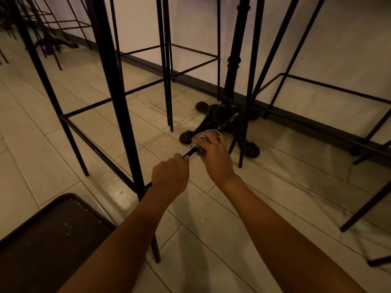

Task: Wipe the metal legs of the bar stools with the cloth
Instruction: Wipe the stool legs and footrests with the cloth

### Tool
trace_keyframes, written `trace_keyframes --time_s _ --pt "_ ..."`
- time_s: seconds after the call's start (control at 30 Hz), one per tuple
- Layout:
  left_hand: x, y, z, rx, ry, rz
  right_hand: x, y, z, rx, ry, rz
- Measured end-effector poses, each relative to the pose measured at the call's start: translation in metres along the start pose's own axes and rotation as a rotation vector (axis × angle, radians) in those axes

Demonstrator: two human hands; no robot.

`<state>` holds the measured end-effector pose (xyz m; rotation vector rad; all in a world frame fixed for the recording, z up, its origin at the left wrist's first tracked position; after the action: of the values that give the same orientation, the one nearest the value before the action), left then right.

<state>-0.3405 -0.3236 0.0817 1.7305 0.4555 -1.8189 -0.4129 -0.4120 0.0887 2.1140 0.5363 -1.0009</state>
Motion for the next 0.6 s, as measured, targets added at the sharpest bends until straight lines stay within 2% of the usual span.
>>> trace_keyframes --time_s 0.27,0.43,0.6 --pt "0.003 0.001 0.000 0.004 0.038 0.018 0.011 -0.007 -0.004 -0.019 0.002 -0.028" --pt "0.001 0.000 -0.001 -0.018 0.027 0.017 0.007 0.000 0.005 -0.006 0.029 0.028" --pt "-0.001 -0.001 0.002 0.007 0.067 0.029 0.002 0.014 0.016 0.029 -0.050 0.039"
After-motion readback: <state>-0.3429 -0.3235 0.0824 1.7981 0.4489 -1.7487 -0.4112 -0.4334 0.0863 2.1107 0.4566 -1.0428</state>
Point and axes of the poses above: each hand's wrist, its own y-axis towards the middle knuckle, its own x-axis out of the palm, z = x × y, the point moved 6 cm from there along y, towards the middle knuckle, and after that the axes turned 3 degrees about z, right-handed, at the moved point
